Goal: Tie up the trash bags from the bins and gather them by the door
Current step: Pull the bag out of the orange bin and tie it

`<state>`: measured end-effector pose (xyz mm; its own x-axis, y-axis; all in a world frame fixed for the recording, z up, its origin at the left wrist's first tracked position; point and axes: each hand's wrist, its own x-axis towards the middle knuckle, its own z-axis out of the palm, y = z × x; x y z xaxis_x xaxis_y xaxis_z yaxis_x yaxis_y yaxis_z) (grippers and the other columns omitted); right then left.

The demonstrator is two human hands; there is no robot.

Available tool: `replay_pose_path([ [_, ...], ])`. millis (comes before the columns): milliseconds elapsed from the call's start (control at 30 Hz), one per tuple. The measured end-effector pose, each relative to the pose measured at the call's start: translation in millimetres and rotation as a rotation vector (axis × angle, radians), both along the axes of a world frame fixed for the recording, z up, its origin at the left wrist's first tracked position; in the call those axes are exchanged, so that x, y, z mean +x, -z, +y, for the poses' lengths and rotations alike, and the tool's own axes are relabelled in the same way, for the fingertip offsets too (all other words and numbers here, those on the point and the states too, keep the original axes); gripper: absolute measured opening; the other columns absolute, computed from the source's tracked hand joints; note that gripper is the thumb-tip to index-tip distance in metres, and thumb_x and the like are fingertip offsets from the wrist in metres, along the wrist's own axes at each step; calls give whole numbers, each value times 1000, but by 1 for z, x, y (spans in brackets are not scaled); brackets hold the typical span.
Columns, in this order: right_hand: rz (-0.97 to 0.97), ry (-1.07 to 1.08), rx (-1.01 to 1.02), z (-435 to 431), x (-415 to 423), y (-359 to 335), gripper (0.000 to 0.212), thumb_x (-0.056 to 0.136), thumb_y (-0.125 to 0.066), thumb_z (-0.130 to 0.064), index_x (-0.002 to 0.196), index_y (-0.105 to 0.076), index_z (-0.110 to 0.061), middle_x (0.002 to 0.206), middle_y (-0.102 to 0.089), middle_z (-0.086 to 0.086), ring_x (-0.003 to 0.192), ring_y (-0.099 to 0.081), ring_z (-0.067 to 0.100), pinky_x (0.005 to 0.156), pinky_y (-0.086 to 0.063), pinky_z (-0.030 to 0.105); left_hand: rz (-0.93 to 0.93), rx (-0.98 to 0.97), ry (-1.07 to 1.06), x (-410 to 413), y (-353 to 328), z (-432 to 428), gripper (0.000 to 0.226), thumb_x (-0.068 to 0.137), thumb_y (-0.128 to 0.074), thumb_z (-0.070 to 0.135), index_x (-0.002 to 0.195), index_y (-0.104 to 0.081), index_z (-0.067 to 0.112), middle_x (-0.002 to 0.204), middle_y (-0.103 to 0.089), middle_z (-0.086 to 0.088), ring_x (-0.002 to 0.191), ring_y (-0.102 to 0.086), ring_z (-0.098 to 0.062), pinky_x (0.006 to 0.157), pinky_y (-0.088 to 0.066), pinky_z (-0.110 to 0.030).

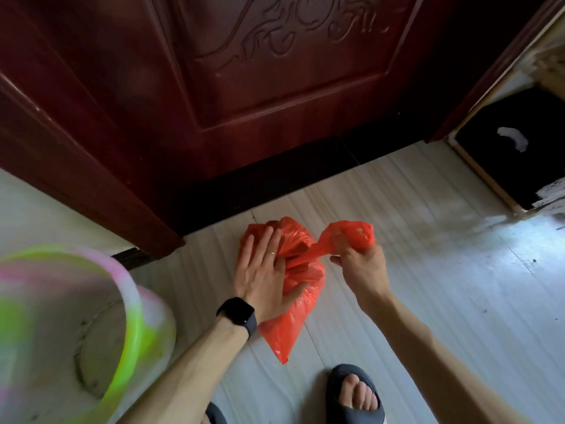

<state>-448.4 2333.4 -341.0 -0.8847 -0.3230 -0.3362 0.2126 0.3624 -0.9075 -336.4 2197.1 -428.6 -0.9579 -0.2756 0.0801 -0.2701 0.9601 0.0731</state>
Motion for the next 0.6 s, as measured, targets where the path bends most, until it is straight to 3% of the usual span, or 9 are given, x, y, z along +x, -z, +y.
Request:
replay_pose_path([
  [67, 33, 39, -6, 4, -9, -6, 24, 94, -57, -25, 79, -73, -33, 83, -76, 7, 83, -73, 29, 84, -57, 53, -140, -12, 71, -10, -8, 0, 85, 75, -50, 76, 124, -63, 8, 160, -21, -17, 150, -13, -32, 120, -11, -54],
  [167, -4, 49, -42, 9, -22, -10, 35, 96, -50, -16, 71, -73, -23, 69, -73, 0, 68, -71, 16, 77, -59, 41, -297, 87, 123, -8, 1, -5, 100, 74, -59, 71, 151, -23, 17, 164, 8, -4, 151, 1, -33, 120, -5, -54],
  [233, -124, 47, -111, 3, -35, -9, 35, 96, -46, -7, 75, -73, -15, 57, -62, -4, 54, -62, 12, 62, -56, 32, -295, 121, 103, -8, 9, -10, 114, 72, -61, 68, 154, 7, 27, 164, 11, -2, 151, -2, -35, 119, -9, -57],
  [267, -160, 52, -134, -1, -41, -7, 31, 95, -46, -5, 80, -73, -11, 56, -56, -2, 50, -56, 12, 56, -51, 30, -264, 116, 101, -9, 11, -11, 117, 70, -62, 66, 154, 11, 30, 164, 9, -6, 150, -5, -37, 118, -11, -59],
  [433, -250, 8, -118, -25, -62, 16, 25, 90, -54, -5, 82, -77, -9, 67, -55, 7, 56, -44, 14, 49, -32, 24, -170, 90, 51, -12, 29, 3, 105, 67, -56, 64, 156, -8, 35, 164, 4, -16, 150, -3, -40, 116, -7, -64],
  [600, -311, -93, -25, -24, -45, 14, 19, 88, -55, -5, 90, -72, 2, 61, -60, 3, 53, -48, 12, 49, -38, 23, -119, 11, 80, -1, 46, 11, 97, 66, -62, 60, 152, -29, 32, 162, -11, -17, 148, -13, -40, 112, -18, -66],
])
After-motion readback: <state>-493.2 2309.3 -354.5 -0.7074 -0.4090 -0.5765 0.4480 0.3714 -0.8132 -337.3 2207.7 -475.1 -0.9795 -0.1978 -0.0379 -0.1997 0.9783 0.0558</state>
